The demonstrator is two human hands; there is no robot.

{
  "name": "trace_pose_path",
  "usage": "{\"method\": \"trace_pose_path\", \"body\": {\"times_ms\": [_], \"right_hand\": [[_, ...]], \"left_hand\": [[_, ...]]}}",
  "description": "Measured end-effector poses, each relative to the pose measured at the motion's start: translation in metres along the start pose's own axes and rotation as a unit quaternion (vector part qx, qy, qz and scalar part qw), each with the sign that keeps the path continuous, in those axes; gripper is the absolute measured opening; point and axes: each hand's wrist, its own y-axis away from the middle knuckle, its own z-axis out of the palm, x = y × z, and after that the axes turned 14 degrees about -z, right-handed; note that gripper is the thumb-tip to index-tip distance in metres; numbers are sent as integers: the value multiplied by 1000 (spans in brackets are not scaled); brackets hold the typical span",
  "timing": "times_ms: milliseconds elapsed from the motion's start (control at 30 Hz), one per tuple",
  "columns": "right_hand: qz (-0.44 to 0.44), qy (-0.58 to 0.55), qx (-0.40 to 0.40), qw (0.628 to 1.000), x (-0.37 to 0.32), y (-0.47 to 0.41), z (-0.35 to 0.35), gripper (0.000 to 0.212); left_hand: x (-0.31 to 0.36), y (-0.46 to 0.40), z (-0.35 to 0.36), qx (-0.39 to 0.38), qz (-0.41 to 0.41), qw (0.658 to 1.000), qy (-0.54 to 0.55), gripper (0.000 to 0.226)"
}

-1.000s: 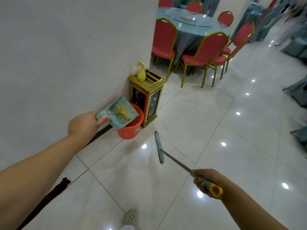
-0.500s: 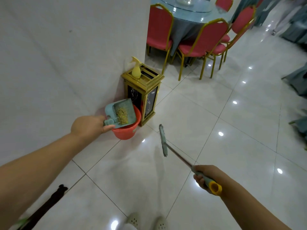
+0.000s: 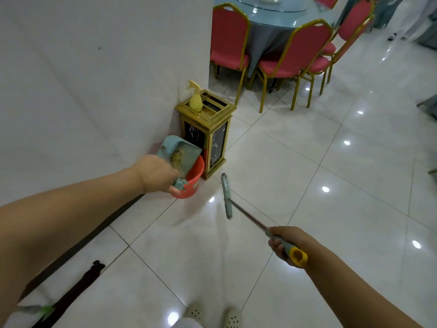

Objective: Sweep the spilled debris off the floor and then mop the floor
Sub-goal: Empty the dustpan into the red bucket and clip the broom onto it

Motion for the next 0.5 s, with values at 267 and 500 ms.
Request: {"method": "trace_pose_path", "body": {"times_ms": [267,500], "right_hand": [[-21,-7,-7,1000,7,-2,-22,11],[-20,-11,-4,1000,7,-3,-43,11]], "left_hand": [[80,1,-5,-64,62,994,-58,50],[107,14,21,-99,52,993,-28,41]]}}
